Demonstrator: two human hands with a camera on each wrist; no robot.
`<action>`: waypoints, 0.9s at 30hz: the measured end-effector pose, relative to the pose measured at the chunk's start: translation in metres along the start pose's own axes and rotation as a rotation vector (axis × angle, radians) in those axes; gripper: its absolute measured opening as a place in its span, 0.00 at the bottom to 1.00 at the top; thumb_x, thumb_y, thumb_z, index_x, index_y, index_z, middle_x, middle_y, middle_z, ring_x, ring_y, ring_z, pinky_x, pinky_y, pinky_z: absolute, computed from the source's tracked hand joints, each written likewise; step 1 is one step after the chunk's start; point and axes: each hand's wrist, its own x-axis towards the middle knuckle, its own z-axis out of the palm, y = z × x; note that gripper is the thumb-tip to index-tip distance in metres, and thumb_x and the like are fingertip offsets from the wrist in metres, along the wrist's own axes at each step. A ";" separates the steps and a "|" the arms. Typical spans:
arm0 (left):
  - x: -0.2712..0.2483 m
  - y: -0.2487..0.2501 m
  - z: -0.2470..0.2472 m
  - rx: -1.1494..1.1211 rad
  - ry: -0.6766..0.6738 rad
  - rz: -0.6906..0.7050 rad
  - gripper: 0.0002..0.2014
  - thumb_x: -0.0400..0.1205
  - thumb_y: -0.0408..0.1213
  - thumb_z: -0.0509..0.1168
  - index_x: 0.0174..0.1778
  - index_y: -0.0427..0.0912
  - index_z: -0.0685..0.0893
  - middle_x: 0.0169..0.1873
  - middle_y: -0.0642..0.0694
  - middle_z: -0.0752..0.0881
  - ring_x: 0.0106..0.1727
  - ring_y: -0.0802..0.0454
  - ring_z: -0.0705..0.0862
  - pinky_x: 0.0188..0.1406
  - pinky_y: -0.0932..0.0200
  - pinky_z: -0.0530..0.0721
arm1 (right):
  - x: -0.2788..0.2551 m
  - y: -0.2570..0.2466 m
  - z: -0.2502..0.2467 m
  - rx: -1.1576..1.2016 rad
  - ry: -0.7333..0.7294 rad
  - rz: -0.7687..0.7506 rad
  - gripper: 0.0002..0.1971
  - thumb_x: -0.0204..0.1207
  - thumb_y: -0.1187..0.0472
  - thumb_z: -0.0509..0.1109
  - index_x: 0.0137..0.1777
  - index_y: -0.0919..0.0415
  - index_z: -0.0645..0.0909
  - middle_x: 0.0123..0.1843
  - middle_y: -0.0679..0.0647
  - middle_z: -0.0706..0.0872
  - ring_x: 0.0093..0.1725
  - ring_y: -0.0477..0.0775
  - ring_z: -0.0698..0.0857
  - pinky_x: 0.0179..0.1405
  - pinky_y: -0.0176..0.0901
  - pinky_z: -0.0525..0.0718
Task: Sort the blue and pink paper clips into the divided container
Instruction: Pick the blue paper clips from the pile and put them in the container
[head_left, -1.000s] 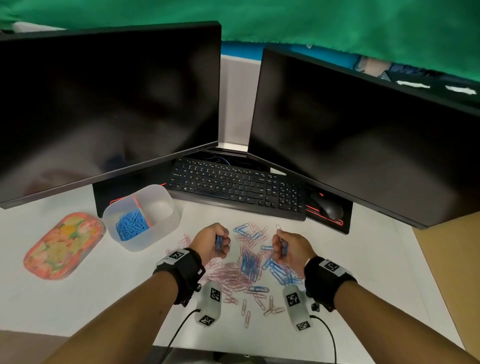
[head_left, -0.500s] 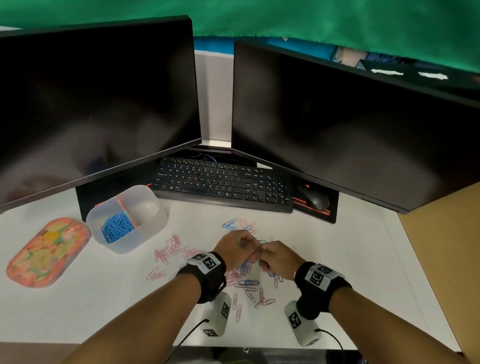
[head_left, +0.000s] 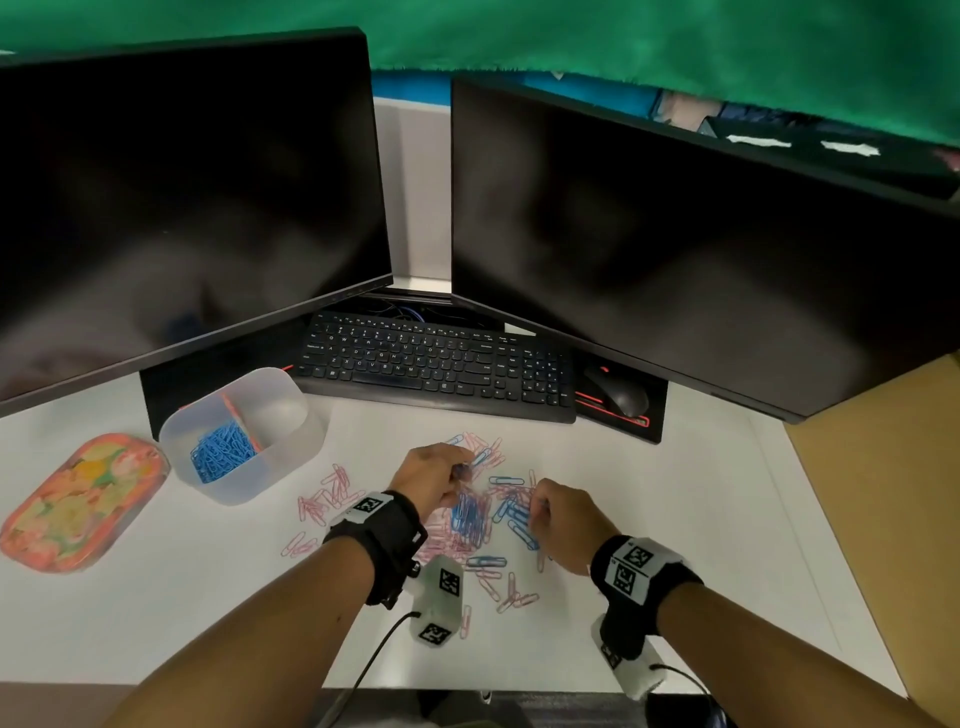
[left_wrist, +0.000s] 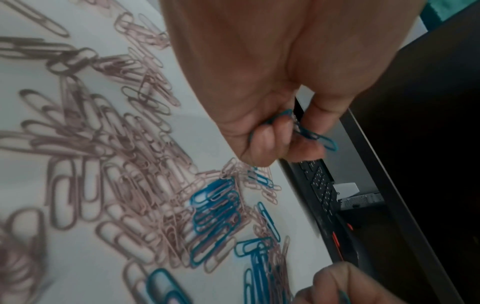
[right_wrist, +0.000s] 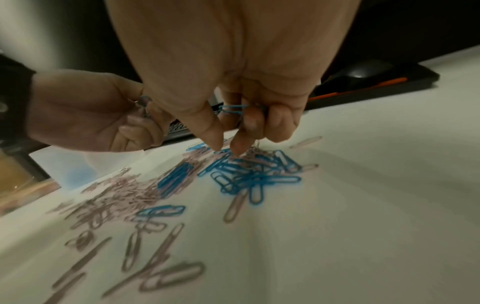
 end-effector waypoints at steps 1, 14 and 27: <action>0.000 -0.001 0.000 -0.038 0.001 -0.025 0.13 0.84 0.26 0.52 0.39 0.34 0.80 0.31 0.38 0.76 0.22 0.53 0.65 0.22 0.63 0.62 | 0.000 0.000 0.004 0.011 -0.007 0.003 0.07 0.80 0.63 0.59 0.39 0.56 0.69 0.36 0.52 0.80 0.33 0.45 0.79 0.26 0.31 0.75; 0.004 -0.016 0.032 0.970 -0.058 0.196 0.06 0.77 0.35 0.64 0.40 0.44 0.86 0.41 0.49 0.87 0.42 0.52 0.85 0.41 0.61 0.84 | -0.009 0.001 0.025 -0.153 0.105 -0.113 0.05 0.76 0.62 0.65 0.47 0.54 0.71 0.48 0.52 0.79 0.45 0.53 0.80 0.43 0.40 0.79; 0.008 -0.021 0.038 1.343 0.012 0.246 0.07 0.80 0.37 0.62 0.51 0.44 0.83 0.51 0.45 0.85 0.49 0.45 0.85 0.50 0.52 0.86 | 0.011 -0.003 0.027 -0.141 0.083 -0.012 0.10 0.76 0.71 0.62 0.55 0.60 0.78 0.57 0.59 0.84 0.54 0.57 0.83 0.54 0.41 0.81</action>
